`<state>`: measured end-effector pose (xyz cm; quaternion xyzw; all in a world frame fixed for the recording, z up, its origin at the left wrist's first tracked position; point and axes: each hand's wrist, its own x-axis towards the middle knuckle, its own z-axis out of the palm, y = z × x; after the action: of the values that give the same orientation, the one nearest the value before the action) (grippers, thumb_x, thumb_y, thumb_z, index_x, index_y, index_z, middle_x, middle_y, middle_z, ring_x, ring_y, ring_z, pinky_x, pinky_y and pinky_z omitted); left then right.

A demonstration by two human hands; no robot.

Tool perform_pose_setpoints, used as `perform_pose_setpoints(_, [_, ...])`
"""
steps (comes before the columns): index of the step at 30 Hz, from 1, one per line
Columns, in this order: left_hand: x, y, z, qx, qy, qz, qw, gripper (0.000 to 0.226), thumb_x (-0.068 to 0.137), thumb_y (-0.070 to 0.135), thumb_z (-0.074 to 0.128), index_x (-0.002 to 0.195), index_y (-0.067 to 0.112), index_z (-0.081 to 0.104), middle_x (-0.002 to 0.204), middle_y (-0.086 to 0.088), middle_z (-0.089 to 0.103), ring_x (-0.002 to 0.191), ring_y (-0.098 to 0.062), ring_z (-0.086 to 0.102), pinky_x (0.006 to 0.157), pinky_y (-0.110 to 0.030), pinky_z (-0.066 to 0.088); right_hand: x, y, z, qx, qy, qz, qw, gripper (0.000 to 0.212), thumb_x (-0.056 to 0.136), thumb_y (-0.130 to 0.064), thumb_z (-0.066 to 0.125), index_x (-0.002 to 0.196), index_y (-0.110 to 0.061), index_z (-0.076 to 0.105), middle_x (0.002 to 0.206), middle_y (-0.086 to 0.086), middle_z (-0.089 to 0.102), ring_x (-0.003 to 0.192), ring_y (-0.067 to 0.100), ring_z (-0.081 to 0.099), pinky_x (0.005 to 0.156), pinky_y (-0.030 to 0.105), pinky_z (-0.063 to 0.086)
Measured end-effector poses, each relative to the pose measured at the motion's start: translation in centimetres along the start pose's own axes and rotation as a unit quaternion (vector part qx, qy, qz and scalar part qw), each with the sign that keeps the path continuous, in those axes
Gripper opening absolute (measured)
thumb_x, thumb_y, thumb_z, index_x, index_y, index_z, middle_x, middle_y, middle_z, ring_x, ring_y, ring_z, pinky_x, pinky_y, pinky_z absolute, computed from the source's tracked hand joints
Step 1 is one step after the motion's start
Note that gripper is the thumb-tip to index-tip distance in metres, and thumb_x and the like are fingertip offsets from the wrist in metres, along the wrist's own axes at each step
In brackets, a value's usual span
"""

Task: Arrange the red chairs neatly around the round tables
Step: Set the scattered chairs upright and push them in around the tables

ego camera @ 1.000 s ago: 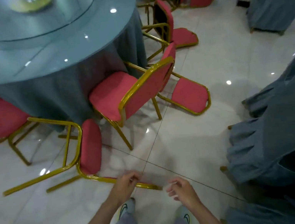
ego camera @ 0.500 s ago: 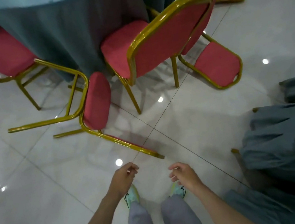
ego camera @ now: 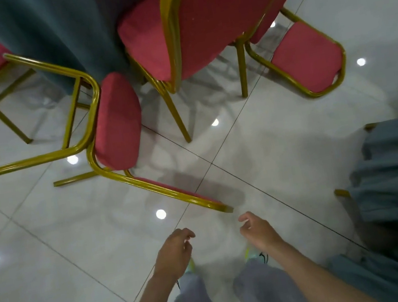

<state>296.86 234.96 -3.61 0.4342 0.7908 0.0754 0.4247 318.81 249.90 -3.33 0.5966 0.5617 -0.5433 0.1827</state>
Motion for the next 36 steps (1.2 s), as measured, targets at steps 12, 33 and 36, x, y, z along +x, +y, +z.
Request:
perform_pose_setpoints(12, [10.5, -1.8, 5.2, 0.040, 0.107, 0.165, 0.980, 0.034, 0.102, 0.012, 0.054, 0.132, 0.026, 0.061, 0.137, 0.006, 0.058, 0.122, -0.013, 0.057, 0.105, -0.023, 0.048, 14.5, 4.1, 7.2, -0.126, 0.046, -0.079, 0.988, 0.064, 0.096, -0.020, 0.066, 0.154, -0.024, 0.039, 0.147, 0.002, 0.053, 0.131, 0.022, 0.056, 0.106, 0.031, 0.047])
perform_pose_setpoints(33, [8.9, 0.3, 1.5, 0.075, 0.093, 0.120, 0.986, 0.045, 0.095, 0.008, 0.058, 0.137, 0.023, 0.056, 0.135, 0.003, 0.053, 0.123, -0.019, 0.051, 0.102, -0.030, 0.044, 12.5, 0.8, 7.6, -0.421, 0.106, -0.216, 0.875, 0.041, 0.087, -0.030, 0.063, 0.128, -0.033, 0.062, 0.107, 0.003, 0.075, 0.098, 0.029, 0.072, 0.082, 0.034, 0.053])
perform_pose_setpoints(36, [6.9, 0.7, 0.0, 0.112, 0.078, 0.123, 0.983, 0.052, 0.095, 0.006, 0.054, 0.142, 0.028, 0.051, 0.145, 0.007, 0.048, 0.134, -0.018, 0.043, 0.107, -0.029, 0.039, 10.5, -0.5, 6.5, -0.435, 0.110, -0.224, 0.865, 0.039, 0.090, -0.030, 0.062, 0.128, -0.032, 0.063, 0.106, 0.002, 0.076, 0.098, 0.027, 0.073, 0.082, 0.033, 0.054])
